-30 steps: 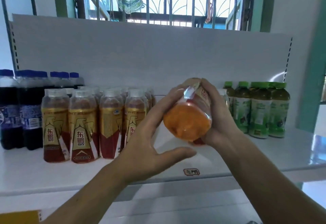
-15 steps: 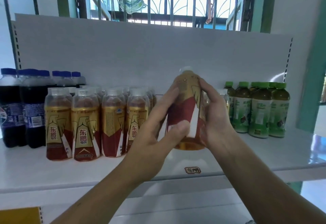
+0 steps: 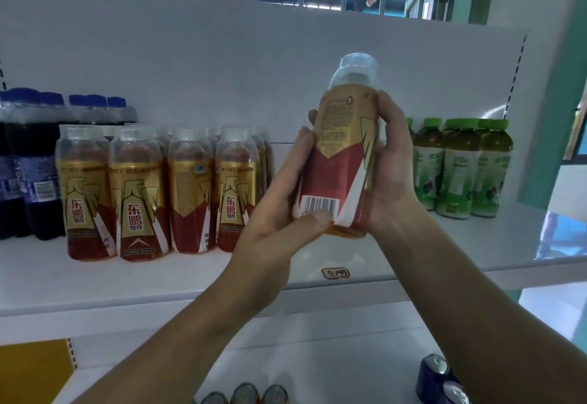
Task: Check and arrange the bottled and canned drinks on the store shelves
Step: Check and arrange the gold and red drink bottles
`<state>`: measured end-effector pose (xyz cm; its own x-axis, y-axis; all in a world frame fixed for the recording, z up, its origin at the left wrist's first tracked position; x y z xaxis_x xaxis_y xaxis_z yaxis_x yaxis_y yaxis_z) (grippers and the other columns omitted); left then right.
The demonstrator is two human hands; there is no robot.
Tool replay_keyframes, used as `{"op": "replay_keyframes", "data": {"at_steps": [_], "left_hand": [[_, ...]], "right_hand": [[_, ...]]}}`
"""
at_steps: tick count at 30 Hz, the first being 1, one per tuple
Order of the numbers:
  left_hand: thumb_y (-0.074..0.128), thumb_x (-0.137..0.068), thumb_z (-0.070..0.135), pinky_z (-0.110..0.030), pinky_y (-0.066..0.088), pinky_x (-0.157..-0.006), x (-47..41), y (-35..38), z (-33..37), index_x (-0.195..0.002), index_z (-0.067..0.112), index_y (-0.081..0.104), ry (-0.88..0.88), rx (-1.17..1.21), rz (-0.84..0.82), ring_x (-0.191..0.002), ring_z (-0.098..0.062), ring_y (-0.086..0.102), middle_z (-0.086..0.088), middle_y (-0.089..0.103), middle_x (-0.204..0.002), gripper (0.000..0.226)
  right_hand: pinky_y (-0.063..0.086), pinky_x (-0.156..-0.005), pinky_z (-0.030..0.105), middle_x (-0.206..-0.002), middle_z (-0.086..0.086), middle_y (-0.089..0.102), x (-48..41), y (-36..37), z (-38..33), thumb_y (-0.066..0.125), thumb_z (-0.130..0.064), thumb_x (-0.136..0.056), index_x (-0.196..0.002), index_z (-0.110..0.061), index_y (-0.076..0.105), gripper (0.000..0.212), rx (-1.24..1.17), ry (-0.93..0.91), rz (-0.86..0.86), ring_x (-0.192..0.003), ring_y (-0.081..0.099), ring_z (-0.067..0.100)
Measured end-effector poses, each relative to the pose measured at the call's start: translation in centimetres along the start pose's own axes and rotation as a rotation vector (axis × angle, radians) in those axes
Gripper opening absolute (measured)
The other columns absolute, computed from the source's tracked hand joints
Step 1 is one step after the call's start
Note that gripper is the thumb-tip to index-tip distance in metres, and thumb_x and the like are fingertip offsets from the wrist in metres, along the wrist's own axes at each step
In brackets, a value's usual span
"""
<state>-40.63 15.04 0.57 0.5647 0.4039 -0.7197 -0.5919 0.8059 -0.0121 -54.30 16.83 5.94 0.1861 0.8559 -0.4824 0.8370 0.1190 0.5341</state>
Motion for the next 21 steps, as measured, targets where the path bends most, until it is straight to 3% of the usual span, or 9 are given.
{"op": "replay_keyframes", "data": {"at_steps": [4, 7, 10, 14, 21], "left_hand": [[0.06, -0.085, 0.017, -0.019, 0.052, -0.092, 0.0, 1.7, -1.1, -0.148, 0.04, 0.03, -0.054, -0.014, 0.009, -0.127, -0.002, 0.054, 0.018, 0.054, -0.139, 0.074], [0.052, -0.089, 0.01, -0.027, 0.047, -0.104, -0.2, 3.2, -2.2, -0.154, 0.027, 0.031, -0.097, 0.11, -0.014, -0.135, -0.01, 0.05, 0.011, 0.052, -0.146, 0.07], [0.044, -0.091, 0.002, -0.027, 0.043, -0.108, -0.6, 6.2, -3.3, -0.155, 0.021, 0.029, -0.115, 0.222, -0.065, -0.139, -0.014, 0.046, 0.007, 0.049, -0.15, 0.068], [0.043, -0.091, -0.002, -0.028, 0.044, -0.107, -0.6, 12.5, -5.2, -0.156, 0.019, 0.024, -0.135, 0.329, -0.181, -0.139, -0.013, 0.045, 0.011, 0.05, -0.149, 0.071], [0.046, -0.086, -0.006, -0.028, 0.044, -0.108, -0.1, 26.5, -8.5, -0.152, 0.015, 0.033, -0.228, 0.439, -0.201, -0.138, -0.012, 0.047, 0.007, 0.05, -0.149, 0.071]], "right_hand": [[0.057, -0.071, 0.034, -0.084, 0.006, 0.067, 1.2, -1.2, -1.5, 0.056, -0.057, -0.084, -0.103, -0.009, 0.07, 0.053, 0.01, 0.023, 0.029, -0.071, 0.066, 0.019], [0.055, -0.082, 0.036, -0.091, 0.006, 0.065, 2.4, -2.8, -2.9, 0.056, -0.057, -0.09, -0.114, -0.008, 0.066, 0.055, 0.016, -0.012, 0.054, -0.079, 0.064, 0.021], [0.057, -0.076, 0.032, -0.095, 0.01, 0.065, 4.5, -4.9, -5.0, 0.055, -0.052, -0.091, -0.111, -0.005, 0.067, 0.053, -0.01, -0.098, 0.081, -0.079, 0.064, 0.021], [0.056, -0.076, 0.032, -0.095, 0.01, 0.068, 8.4, -9.0, -9.0, 0.048, -0.05, -0.098, -0.11, -0.005, 0.065, 0.05, 0.053, -0.221, 0.169, -0.083, 0.064, 0.023], [0.053, -0.082, 0.032, -0.105, 0.01, 0.059, 17.8, -17.9, -17.1, 0.054, -0.054, -0.089, -0.12, -0.009, 0.057, 0.055, 0.03, -0.212, 0.284, -0.088, 0.06, 0.022]]}}
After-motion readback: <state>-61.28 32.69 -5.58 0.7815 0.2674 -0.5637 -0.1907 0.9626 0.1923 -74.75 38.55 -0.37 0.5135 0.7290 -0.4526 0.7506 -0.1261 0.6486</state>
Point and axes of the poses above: each hand's wrist, its own x-axis away from the middle knuckle, its own y-axis out of the palm, z = x × y, the point moved 2 cm from there along -x, towards the middle knuckle
